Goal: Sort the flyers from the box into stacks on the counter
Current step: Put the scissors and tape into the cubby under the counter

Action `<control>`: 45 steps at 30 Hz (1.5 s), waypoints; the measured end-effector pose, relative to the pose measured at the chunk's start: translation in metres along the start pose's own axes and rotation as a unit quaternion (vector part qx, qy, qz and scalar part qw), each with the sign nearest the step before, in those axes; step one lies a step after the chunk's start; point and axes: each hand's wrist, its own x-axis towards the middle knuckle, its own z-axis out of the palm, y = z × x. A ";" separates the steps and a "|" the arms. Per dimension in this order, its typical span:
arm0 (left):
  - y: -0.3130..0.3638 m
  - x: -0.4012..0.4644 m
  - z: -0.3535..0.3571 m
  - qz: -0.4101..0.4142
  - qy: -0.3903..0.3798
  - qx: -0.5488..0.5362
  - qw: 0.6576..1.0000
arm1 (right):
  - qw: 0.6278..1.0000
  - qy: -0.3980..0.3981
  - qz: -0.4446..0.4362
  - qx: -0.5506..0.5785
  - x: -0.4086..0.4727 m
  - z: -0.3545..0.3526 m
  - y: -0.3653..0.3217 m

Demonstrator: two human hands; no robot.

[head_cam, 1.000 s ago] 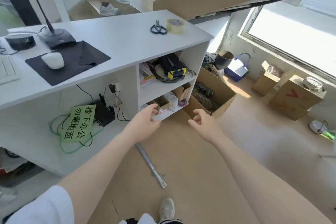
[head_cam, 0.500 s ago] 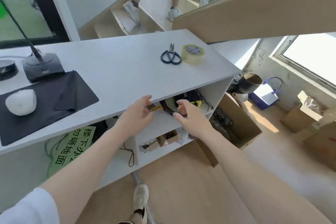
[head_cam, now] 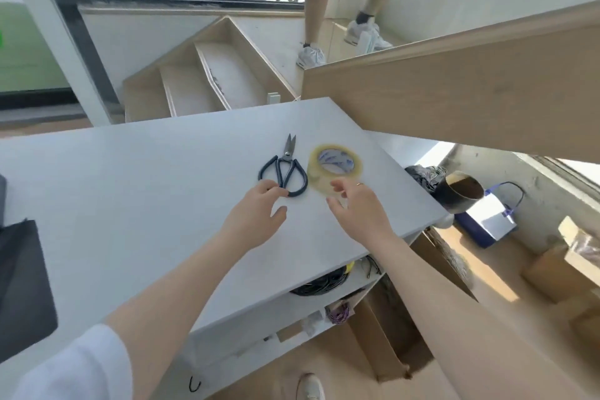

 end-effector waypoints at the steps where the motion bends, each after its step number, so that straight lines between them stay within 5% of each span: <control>1: 0.003 0.014 0.006 -0.019 0.012 0.010 1.000 | 1.000 -0.012 -0.010 -0.022 0.014 -0.004 0.009; 6: 0.013 0.066 0.032 -0.115 -0.001 0.116 0.986 | 0.974 -0.069 -0.094 -0.193 0.069 -0.006 0.044; 11: 0.021 0.089 0.048 -0.176 -0.041 0.179 0.967 | 0.954 -0.083 -0.159 -0.242 0.093 0.010 0.075; 15: 0.029 0.098 0.055 -0.249 -0.024 0.218 0.943 | 0.949 -0.033 -0.207 -0.234 0.099 0.018 0.084; 19: 0.038 0.094 0.053 -0.303 -0.046 0.213 0.928 | 0.952 -0.074 -0.206 -0.215 0.096 0.010 0.086; 26: 0.052 0.012 0.054 -0.356 -0.020 0.154 0.922 | 0.952 -0.052 -0.219 -0.208 0.025 -0.005 0.093; 35: 0.094 -0.162 0.073 -0.221 -0.052 0.199 0.953 | 0.943 0.055 -0.245 -0.218 -0.139 -0.013 0.094; 42: 0.097 -0.269 0.137 -0.136 -0.026 0.117 0.983 | 0.954 0.006 -0.204 -0.217 -0.255 -0.011 0.114; 45: 0.087 -0.284 0.162 -0.154 -0.085 0.126 0.976 | 0.959 -0.027 -0.177 -0.221 -0.271 0.005 0.125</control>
